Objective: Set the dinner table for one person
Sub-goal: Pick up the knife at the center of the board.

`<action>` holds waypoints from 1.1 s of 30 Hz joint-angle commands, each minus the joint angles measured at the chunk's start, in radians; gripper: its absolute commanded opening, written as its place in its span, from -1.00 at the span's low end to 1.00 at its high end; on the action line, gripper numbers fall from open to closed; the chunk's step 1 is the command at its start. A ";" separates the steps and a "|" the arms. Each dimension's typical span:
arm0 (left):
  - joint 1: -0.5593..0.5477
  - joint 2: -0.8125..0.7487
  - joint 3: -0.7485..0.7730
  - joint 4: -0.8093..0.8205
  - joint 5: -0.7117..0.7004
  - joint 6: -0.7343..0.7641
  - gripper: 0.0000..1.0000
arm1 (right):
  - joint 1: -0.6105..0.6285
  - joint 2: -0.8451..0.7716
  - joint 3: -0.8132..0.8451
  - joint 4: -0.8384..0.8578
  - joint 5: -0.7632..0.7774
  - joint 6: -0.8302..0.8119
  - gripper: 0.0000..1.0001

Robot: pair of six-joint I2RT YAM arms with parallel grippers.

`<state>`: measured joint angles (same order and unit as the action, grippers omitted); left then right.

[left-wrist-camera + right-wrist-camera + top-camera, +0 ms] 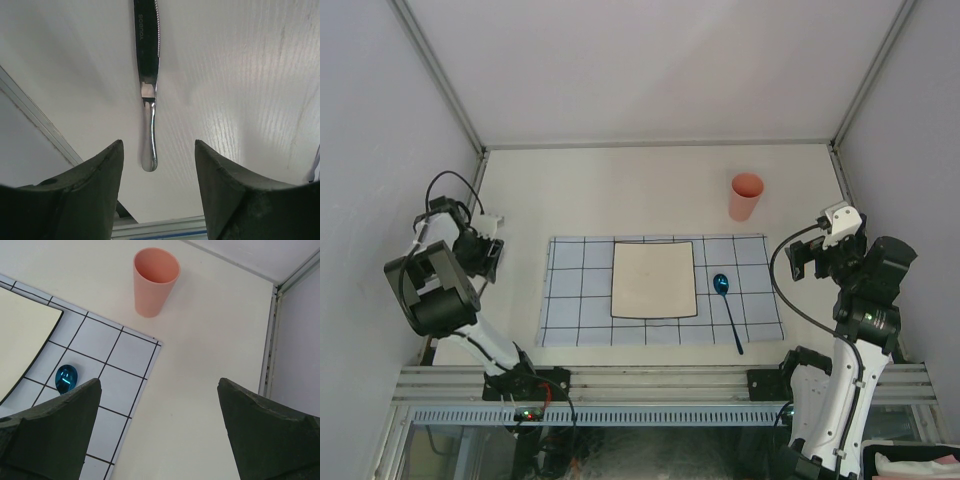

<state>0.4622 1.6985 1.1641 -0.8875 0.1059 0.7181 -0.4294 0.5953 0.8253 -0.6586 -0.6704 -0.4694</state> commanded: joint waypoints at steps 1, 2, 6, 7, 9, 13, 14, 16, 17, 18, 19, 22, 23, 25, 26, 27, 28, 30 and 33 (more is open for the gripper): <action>-0.005 0.016 -0.006 0.038 -0.011 0.009 0.25 | 0.002 -0.009 0.010 0.013 -0.004 -0.011 0.99; -0.005 0.022 -0.005 0.040 -0.016 0.009 0.25 | 0.000 -0.009 0.009 0.011 -0.004 -0.011 0.99; -0.005 0.053 0.002 0.044 -0.032 0.012 0.23 | -0.003 -0.008 0.009 0.011 -0.009 -0.011 0.99; -0.006 0.058 0.002 0.045 -0.036 0.013 0.23 | -0.005 -0.008 0.010 0.011 -0.010 -0.010 0.99; -0.007 0.069 0.002 0.051 -0.046 0.015 0.23 | -0.006 -0.008 0.010 0.011 -0.012 -0.010 0.99; -0.007 0.096 0.011 0.048 -0.055 0.014 0.21 | -0.007 -0.007 0.010 0.010 -0.015 -0.012 0.99; -0.007 0.105 0.013 0.045 -0.056 0.012 0.20 | -0.006 -0.005 0.011 0.010 -0.016 -0.012 0.99; -0.007 0.125 0.025 0.039 -0.066 0.008 0.18 | -0.008 -0.005 0.009 0.009 -0.016 -0.012 0.99; -0.008 0.131 0.028 0.041 -0.072 0.007 0.17 | -0.008 -0.005 0.012 0.008 -0.017 -0.011 0.99; -0.008 0.137 0.029 0.042 -0.074 0.006 0.16 | -0.008 -0.005 0.011 0.007 -0.017 -0.012 0.99; -0.009 0.141 0.030 0.042 -0.076 0.007 0.16 | -0.008 -0.005 0.011 0.007 -0.016 -0.013 0.99; -0.011 0.161 0.042 0.032 -0.084 0.004 0.13 | -0.009 -0.003 0.012 0.006 -0.020 -0.014 0.99; -0.011 0.168 0.049 0.027 -0.082 0.005 0.12 | -0.009 -0.003 0.011 0.005 -0.020 -0.014 0.99; -0.012 0.176 0.060 0.019 -0.086 0.004 0.09 | -0.008 -0.002 0.011 0.005 -0.019 -0.013 0.99; -0.012 0.182 0.066 0.012 -0.086 0.002 0.07 | -0.009 -0.002 0.011 0.005 -0.021 -0.015 0.99; -0.014 0.190 0.074 0.001 -0.082 0.000 0.05 | -0.009 -0.002 0.012 0.005 -0.021 -0.015 0.99; -0.016 0.197 0.082 -0.010 -0.081 0.000 0.02 | -0.009 -0.002 0.011 0.005 -0.022 -0.015 0.99; -0.020 0.201 0.086 -0.016 -0.086 -0.001 -0.02 | -0.011 -0.001 0.012 0.005 -0.023 -0.016 0.99; -0.026 0.201 0.086 -0.017 -0.101 -0.005 -0.17 | -0.011 -0.002 0.011 0.005 -0.023 -0.015 0.99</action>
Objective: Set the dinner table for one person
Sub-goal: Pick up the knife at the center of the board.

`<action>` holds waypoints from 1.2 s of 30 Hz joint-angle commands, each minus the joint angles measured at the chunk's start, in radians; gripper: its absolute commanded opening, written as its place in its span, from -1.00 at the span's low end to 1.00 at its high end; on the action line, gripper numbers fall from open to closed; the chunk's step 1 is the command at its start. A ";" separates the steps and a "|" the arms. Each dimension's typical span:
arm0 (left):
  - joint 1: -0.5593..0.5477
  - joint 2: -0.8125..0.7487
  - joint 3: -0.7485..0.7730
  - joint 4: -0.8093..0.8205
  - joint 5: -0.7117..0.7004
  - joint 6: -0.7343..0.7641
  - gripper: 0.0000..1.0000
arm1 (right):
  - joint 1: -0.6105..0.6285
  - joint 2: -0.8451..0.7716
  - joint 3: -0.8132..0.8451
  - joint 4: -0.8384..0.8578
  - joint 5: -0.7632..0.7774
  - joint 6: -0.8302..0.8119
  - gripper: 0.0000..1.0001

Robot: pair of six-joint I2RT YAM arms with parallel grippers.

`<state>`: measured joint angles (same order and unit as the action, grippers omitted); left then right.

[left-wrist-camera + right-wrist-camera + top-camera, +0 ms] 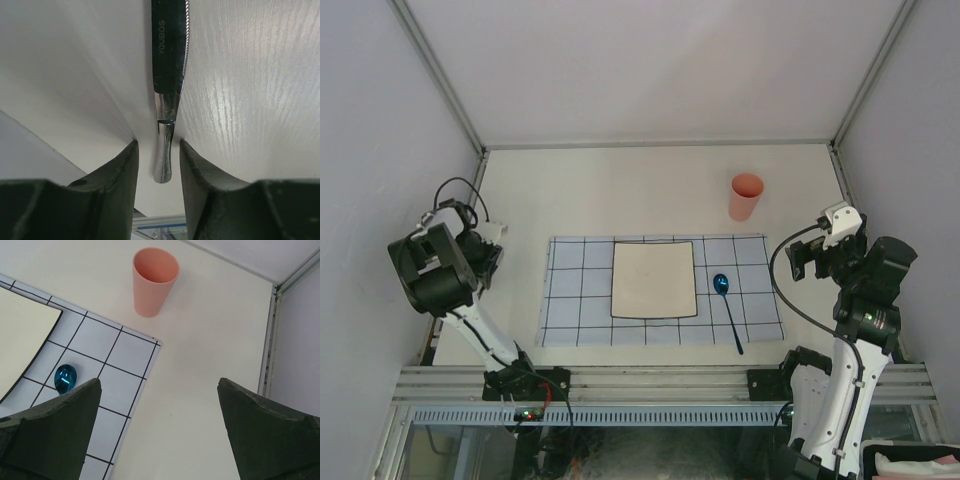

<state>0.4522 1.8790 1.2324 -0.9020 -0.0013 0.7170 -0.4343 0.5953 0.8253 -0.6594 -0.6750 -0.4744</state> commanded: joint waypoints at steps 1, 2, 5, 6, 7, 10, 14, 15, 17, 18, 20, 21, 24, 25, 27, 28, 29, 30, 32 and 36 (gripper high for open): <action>-0.018 0.023 0.021 -0.010 0.002 -0.004 -0.22 | -0.006 -0.002 0.012 0.006 -0.018 -0.010 0.99; -0.019 0.026 0.024 -0.015 0.001 -0.003 -0.27 | -0.005 -0.002 0.013 0.006 -0.018 -0.010 0.99; -0.021 0.040 0.037 -0.033 -0.001 0.001 -0.54 | -0.006 -0.005 0.013 0.004 -0.018 -0.010 0.99; -0.022 0.045 0.044 -0.039 0.000 0.003 -0.71 | -0.006 -0.005 0.013 0.003 -0.018 -0.010 0.99; -0.020 0.050 0.048 -0.044 0.000 0.005 -0.88 | -0.006 -0.005 0.013 0.003 -0.018 -0.011 0.99; -0.022 0.053 0.053 -0.048 0.000 0.004 -0.99 | -0.007 -0.005 0.013 0.003 -0.017 -0.012 0.99; -0.021 0.063 0.064 -0.059 0.000 0.002 -0.99 | -0.007 -0.008 0.012 0.003 -0.017 -0.012 0.99; -0.022 0.064 0.065 -0.060 -0.003 0.001 -1.00 | -0.007 -0.009 0.013 0.003 -0.017 -0.011 0.99; -0.024 0.062 0.064 -0.058 -0.011 -0.004 -1.00 | -0.007 -0.009 0.012 0.003 -0.015 -0.012 0.99; -0.028 0.061 0.061 -0.056 -0.016 -0.004 -1.00 | -0.007 -0.009 0.013 0.003 -0.015 -0.011 0.99; -0.034 0.054 0.055 -0.048 -0.024 -0.008 -1.00 | -0.007 -0.009 0.013 0.003 -0.014 -0.011 0.99; -0.037 0.050 0.052 -0.047 -0.024 -0.009 -1.00 | -0.007 -0.010 0.013 0.003 -0.014 -0.012 0.99; -0.047 0.043 0.044 -0.046 -0.012 -0.013 -1.00 | -0.006 -0.010 0.012 0.003 -0.014 -0.013 0.99; -0.051 0.042 0.044 -0.046 -0.010 -0.016 -1.00 | -0.006 -0.011 0.013 0.003 -0.012 -0.013 0.99; -0.056 0.038 0.047 -0.050 -0.003 -0.020 -1.00 | -0.006 -0.011 0.013 0.003 -0.013 -0.013 0.99; -0.058 0.035 0.052 -0.058 0.005 -0.021 -1.00 | -0.006 -0.011 0.014 0.003 -0.012 -0.013 0.99; -0.057 0.030 0.058 -0.066 0.014 -0.022 -1.00 | -0.005 -0.011 0.013 0.004 -0.012 -0.013 0.99; -0.058 0.020 0.063 -0.072 0.024 -0.022 -1.00 | -0.006 -0.011 0.014 0.002 -0.011 -0.013 0.99; -0.063 0.008 0.074 -0.088 0.038 -0.025 -1.00 | -0.006 -0.011 0.013 0.003 -0.010 -0.013 0.99; -0.078 0.000 0.095 -0.120 0.062 -0.035 -1.00 | -0.004 -0.012 0.013 0.002 -0.011 -0.013 0.99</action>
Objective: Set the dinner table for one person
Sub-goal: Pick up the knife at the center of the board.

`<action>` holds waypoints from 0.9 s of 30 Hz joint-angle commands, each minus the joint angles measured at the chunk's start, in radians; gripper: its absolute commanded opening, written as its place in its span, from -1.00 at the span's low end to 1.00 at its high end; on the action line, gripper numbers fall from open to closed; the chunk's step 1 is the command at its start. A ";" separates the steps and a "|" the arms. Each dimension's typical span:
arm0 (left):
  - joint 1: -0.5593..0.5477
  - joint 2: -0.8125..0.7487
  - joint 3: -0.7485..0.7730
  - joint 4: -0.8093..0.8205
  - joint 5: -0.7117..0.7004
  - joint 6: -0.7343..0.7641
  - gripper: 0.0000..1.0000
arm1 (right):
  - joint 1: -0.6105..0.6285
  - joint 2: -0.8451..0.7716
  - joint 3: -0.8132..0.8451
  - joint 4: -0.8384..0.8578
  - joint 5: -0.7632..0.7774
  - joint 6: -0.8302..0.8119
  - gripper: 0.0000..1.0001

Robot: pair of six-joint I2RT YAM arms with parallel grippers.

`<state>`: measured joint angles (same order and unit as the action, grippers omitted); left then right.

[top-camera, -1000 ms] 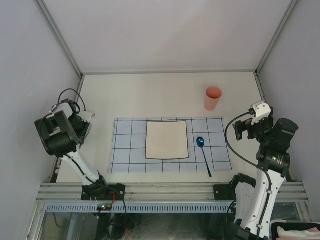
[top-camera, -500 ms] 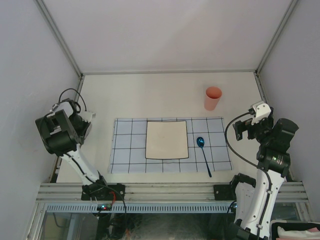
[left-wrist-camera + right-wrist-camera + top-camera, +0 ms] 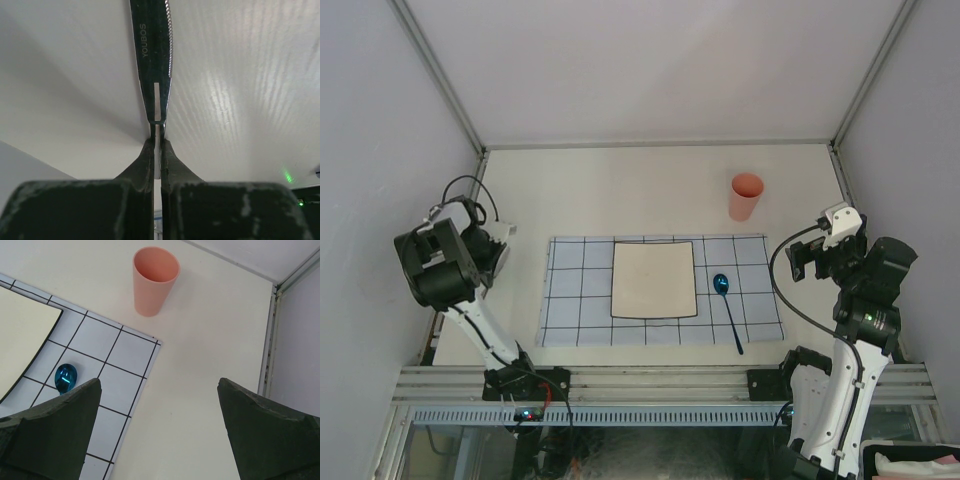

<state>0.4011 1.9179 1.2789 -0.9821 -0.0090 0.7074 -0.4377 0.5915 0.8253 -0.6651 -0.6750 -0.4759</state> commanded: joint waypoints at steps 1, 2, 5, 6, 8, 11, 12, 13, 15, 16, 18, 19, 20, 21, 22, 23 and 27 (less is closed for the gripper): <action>-0.034 -0.040 0.050 -0.039 0.072 -0.029 -1.00 | -0.001 -0.009 0.013 0.007 -0.011 -0.013 0.99; -0.039 -0.041 0.051 -0.039 0.072 -0.034 -1.00 | 0.000 -0.010 0.013 0.007 -0.010 -0.013 0.99; -0.049 -0.042 0.055 -0.040 0.078 -0.051 -1.00 | 0.001 -0.010 0.013 0.006 -0.007 -0.015 0.99; -0.052 -0.041 0.056 -0.042 0.078 -0.055 -1.00 | 0.003 -0.010 0.012 0.006 -0.008 -0.016 0.99; -0.058 -0.042 0.059 -0.047 0.085 -0.062 -1.00 | 0.003 -0.009 0.013 0.005 -0.006 -0.017 0.99; -0.064 -0.041 0.055 -0.052 0.102 -0.072 -1.00 | 0.005 -0.009 0.012 0.005 -0.004 -0.017 0.99; -0.067 -0.040 0.054 -0.054 0.107 -0.076 -1.00 | 0.006 -0.010 0.012 0.005 -0.003 -0.015 0.99; -0.067 -0.038 0.054 -0.053 0.112 -0.079 -1.00 | 0.006 -0.010 0.013 0.005 -0.002 -0.016 0.99; -0.068 -0.036 0.053 -0.057 0.126 -0.084 -1.00 | 0.005 -0.011 0.012 0.004 -0.003 -0.017 0.99; -0.068 -0.039 0.054 -0.058 0.138 -0.088 -1.00 | 0.005 -0.011 0.013 0.004 -0.002 -0.018 0.99; -0.069 -0.039 0.059 -0.064 0.162 -0.093 -1.00 | 0.006 -0.010 0.012 0.004 -0.003 -0.018 0.99; -0.071 -0.039 0.061 -0.069 0.171 -0.096 -1.00 | 0.007 -0.010 0.012 0.004 -0.003 -0.017 0.99; -0.074 -0.040 0.061 -0.070 0.174 -0.099 -1.00 | 0.008 -0.010 0.013 0.004 -0.003 -0.019 0.99; -0.077 -0.042 0.061 -0.070 0.176 -0.100 -1.00 | 0.009 -0.011 0.013 0.004 -0.001 -0.020 0.99; -0.081 -0.045 0.062 -0.072 0.180 -0.101 -1.00 | 0.008 -0.010 0.013 0.004 0.001 -0.021 0.99; -0.083 -0.044 0.064 -0.075 0.182 -0.101 -1.00 | 0.009 -0.013 0.012 0.004 0.001 -0.021 0.99; -0.089 -0.047 0.074 -0.088 0.203 -0.106 -1.00 | 0.009 -0.013 0.011 0.005 0.003 -0.023 0.99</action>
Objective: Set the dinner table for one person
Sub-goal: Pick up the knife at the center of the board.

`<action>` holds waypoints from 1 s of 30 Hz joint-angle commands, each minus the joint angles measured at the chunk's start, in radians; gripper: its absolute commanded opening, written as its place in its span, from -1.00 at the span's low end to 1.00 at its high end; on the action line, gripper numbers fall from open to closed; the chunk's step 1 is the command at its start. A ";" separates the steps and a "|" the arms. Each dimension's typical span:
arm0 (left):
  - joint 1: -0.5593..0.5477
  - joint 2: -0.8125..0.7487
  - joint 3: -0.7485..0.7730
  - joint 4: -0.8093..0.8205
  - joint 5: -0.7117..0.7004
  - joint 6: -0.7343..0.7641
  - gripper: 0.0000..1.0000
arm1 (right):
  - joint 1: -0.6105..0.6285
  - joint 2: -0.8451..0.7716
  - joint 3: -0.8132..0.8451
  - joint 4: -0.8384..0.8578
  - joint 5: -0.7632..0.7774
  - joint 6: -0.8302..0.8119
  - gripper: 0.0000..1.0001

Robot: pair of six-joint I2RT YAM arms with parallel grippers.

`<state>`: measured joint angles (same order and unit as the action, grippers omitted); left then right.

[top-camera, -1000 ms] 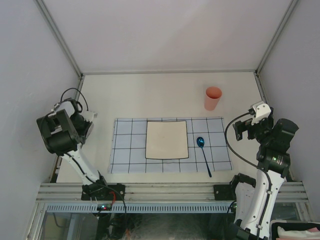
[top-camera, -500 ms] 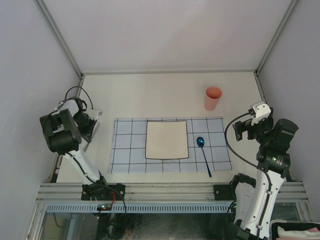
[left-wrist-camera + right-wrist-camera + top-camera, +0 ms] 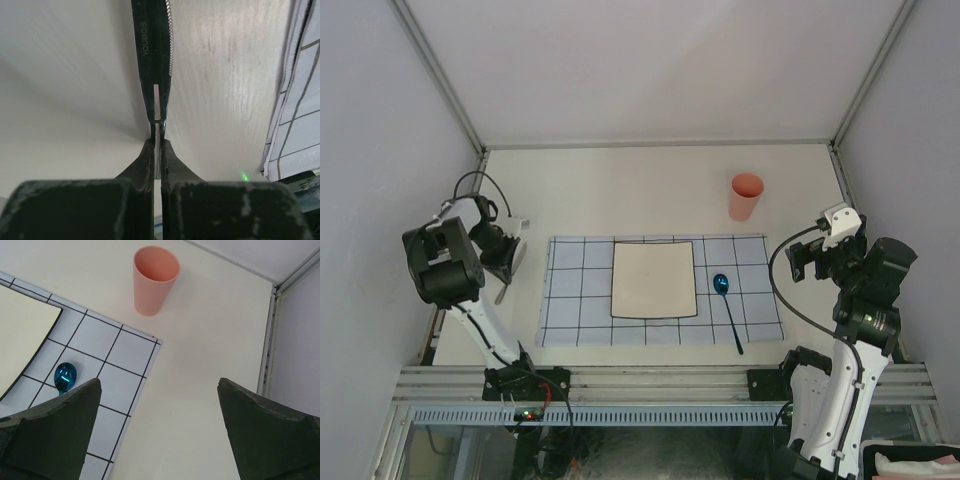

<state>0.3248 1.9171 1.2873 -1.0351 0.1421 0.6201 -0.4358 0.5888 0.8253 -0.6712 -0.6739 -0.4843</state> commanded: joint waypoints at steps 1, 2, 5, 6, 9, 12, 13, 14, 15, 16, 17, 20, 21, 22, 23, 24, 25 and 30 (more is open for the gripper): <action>-0.014 -0.045 0.069 -0.041 0.061 -0.018 -1.00 | 0.009 -0.009 0.012 0.011 0.003 -0.014 0.99; -0.014 -0.045 0.075 -0.044 0.064 -0.018 -1.00 | 0.009 -0.009 0.011 0.010 0.002 -0.014 0.99; -0.020 -0.044 0.083 -0.049 0.076 -0.025 -1.00 | 0.012 -0.007 0.008 0.012 0.004 -0.016 0.99; -0.024 -0.041 0.086 -0.054 0.082 -0.025 -1.00 | 0.013 -0.007 0.008 0.012 0.005 -0.017 0.99; -0.038 -0.032 0.089 -0.058 0.085 -0.027 -1.00 | 0.013 -0.007 0.008 0.012 0.002 -0.015 0.99; -0.051 -0.023 0.094 -0.058 0.088 -0.033 -1.00 | 0.013 -0.007 0.008 0.012 0.003 -0.015 0.99; -0.057 -0.023 0.096 -0.057 0.090 -0.036 -1.00 | 0.013 -0.007 0.008 0.012 0.003 -0.016 0.99; -0.062 -0.023 0.096 -0.054 0.094 -0.041 -1.00 | 0.013 -0.008 0.009 0.012 0.004 -0.015 0.99; -0.067 -0.023 0.098 -0.055 0.098 -0.045 -1.00 | 0.013 -0.007 0.008 0.012 0.004 -0.016 0.99; -0.073 -0.023 0.100 -0.057 0.101 -0.047 -1.00 | 0.013 -0.008 0.008 0.012 0.004 -0.015 0.99; -0.080 -0.022 0.102 -0.058 0.103 -0.049 -1.00 | 0.014 -0.007 0.008 0.012 0.004 -0.017 0.99; -0.102 -0.015 0.110 -0.067 0.114 -0.052 -1.00 | 0.016 -0.006 0.008 0.011 0.005 -0.018 0.99; -0.108 -0.011 0.113 -0.069 0.116 -0.054 -1.00 | 0.017 -0.007 0.009 0.012 0.006 -0.018 0.99; -0.120 -0.010 0.114 -0.068 0.116 -0.056 -1.00 | 0.017 -0.007 0.008 0.012 0.008 -0.020 0.99; -0.127 -0.012 0.115 -0.067 0.116 -0.059 -1.00 | 0.018 -0.006 0.008 0.010 0.009 -0.019 0.99; -0.135 -0.014 0.112 -0.067 0.119 -0.063 -1.00 | 0.017 -0.007 0.008 0.010 0.009 -0.020 0.99; -0.143 -0.018 0.111 -0.067 0.119 -0.065 -1.00 | 0.017 -0.007 0.008 0.010 0.010 -0.020 0.99; -0.162 -0.025 0.105 -0.082 0.194 -0.076 -1.00 | 0.020 -0.009 0.008 0.010 0.010 -0.021 0.99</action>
<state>0.1787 1.9167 1.3590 -1.0859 0.2443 0.5678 -0.4229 0.5869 0.8253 -0.6716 -0.6632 -0.4942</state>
